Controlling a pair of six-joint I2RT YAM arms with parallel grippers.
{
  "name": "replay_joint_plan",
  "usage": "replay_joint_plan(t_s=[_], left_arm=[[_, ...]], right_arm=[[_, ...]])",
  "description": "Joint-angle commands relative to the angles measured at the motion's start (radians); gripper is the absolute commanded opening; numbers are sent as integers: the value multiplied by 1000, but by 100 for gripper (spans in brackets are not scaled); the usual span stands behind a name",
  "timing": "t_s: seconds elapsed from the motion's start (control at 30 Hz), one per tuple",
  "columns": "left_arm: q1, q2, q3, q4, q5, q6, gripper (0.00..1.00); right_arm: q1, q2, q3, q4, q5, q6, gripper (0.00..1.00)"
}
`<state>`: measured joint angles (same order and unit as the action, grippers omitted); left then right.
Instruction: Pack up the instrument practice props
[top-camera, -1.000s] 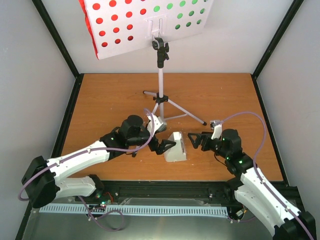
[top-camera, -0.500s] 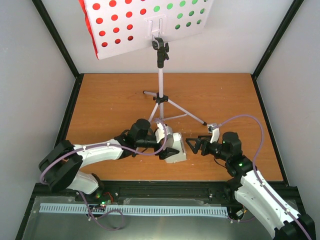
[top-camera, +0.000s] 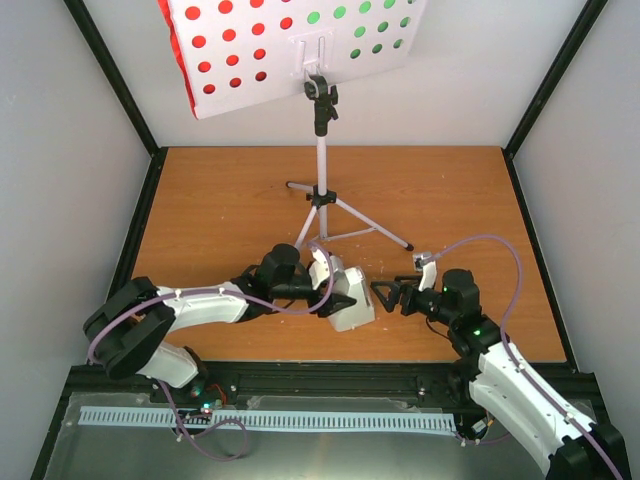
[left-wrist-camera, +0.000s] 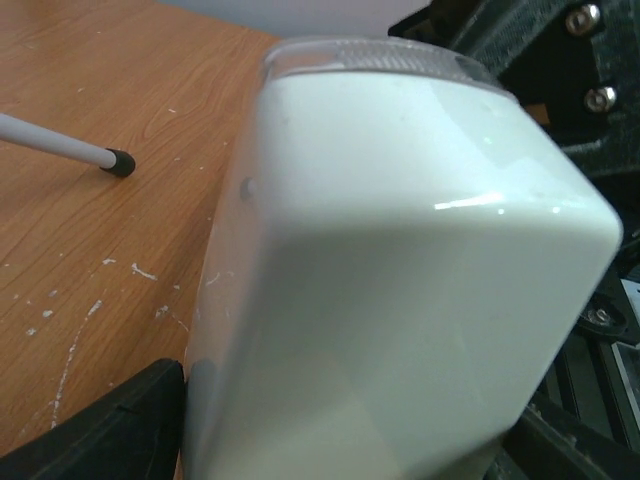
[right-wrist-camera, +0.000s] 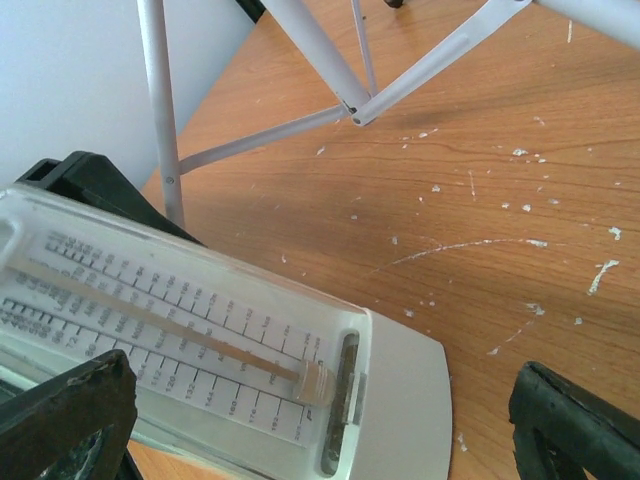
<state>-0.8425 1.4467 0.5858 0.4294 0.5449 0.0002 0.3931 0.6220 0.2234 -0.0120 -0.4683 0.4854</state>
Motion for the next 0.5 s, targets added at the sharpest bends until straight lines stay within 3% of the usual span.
replay_joint_plan(t_s=[0.0, 0.23, 0.47], left_arm=[[5, 33, 26, 14, -44, -90, 69], [67, 76, 125, -88, 0, -277, 59], [116, 98, 232, -213, 91, -342, 58]], right_arm=[[1, 13, -39, 128, -35, 28, 100], [13, 64, -136, 403, -97, 63, 100], [153, 138, -99, 381, 21, -75, 100]])
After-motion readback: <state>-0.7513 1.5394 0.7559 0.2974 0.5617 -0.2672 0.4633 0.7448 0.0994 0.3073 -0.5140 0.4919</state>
